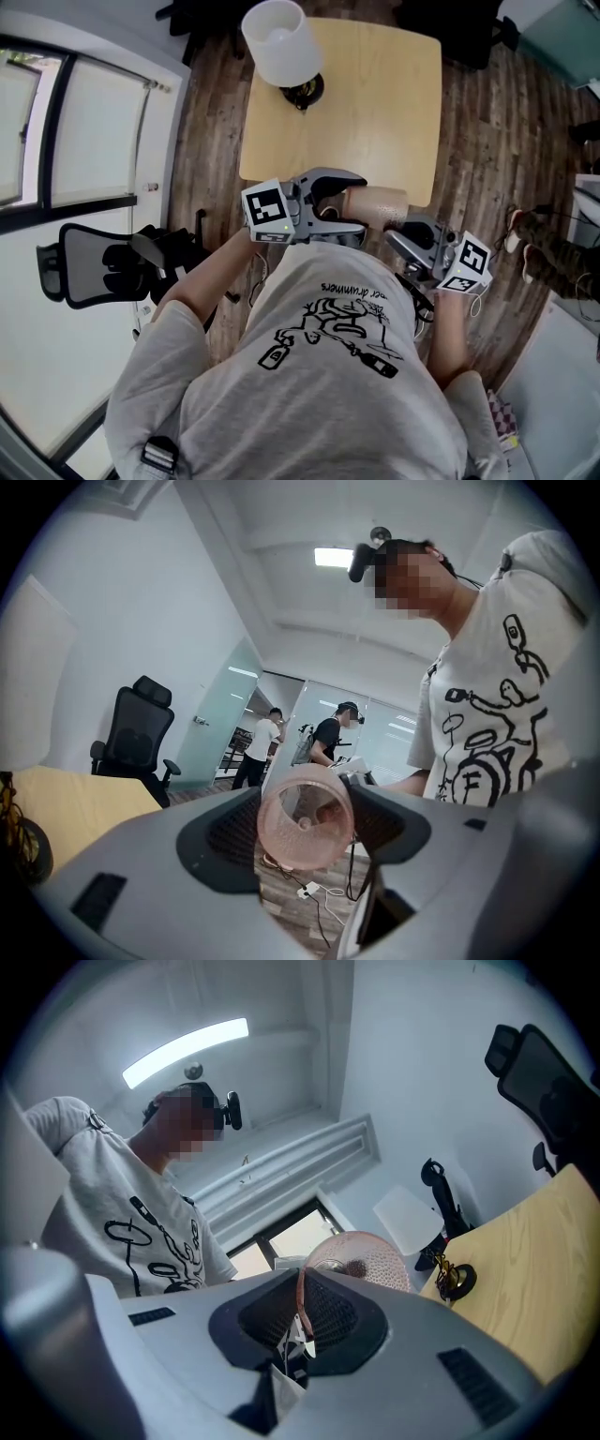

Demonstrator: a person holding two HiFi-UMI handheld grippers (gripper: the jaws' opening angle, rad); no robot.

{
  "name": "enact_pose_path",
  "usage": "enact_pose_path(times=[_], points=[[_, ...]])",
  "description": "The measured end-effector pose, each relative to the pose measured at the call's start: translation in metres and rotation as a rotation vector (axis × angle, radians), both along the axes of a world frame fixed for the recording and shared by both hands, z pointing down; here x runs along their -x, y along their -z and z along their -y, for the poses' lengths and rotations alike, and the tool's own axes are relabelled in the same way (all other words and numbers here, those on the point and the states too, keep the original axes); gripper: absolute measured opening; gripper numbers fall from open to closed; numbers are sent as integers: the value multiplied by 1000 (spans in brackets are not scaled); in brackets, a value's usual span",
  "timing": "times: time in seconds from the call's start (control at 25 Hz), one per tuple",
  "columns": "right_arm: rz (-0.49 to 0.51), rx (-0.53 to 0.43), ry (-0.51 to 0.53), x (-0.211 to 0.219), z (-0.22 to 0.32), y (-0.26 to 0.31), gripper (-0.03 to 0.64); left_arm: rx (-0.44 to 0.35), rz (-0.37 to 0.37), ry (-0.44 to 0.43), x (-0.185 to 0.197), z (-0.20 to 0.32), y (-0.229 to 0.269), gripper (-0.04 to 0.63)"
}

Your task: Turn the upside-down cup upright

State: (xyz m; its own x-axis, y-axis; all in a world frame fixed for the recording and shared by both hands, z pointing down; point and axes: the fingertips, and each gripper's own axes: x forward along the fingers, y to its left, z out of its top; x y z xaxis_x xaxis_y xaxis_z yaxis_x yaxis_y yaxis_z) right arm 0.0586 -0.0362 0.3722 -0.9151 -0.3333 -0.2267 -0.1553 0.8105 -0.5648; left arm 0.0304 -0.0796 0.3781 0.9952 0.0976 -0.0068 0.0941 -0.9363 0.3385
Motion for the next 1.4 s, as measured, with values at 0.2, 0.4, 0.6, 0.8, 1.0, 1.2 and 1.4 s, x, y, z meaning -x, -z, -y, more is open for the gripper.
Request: enact_pose_path(times=[0.2, 0.4, 0.6, 0.8, 1.0, 1.2, 1.4], points=[[-48, -13, -24, 1, 2, -3, 35, -3, 11, 0, 0, 2, -3, 299], [-201, -60, -44, 5, 4, -10, 38, 10, 41, 12, 2, 4, -9, 298], [-351, -78, -65, 6, 10, -16, 96, 9, 54, 13, 4, 4, -15, 298], [-494, -102, -80, 6, 15, -20, 194, 20, 50, 17, 2, 0, -19, 298], [-575, -121, -108, 0, 21, -22, 228, 28, 39, 30, -1, 3, -19, 298], [-654, -153, -133, 0, 23, -22, 253, 24, 39, 34, -1, 5, -16, 298], [-751, -206, -165, 2, 26, -24, 294, 24, 33, 42, -2, 6, -14, 298]])
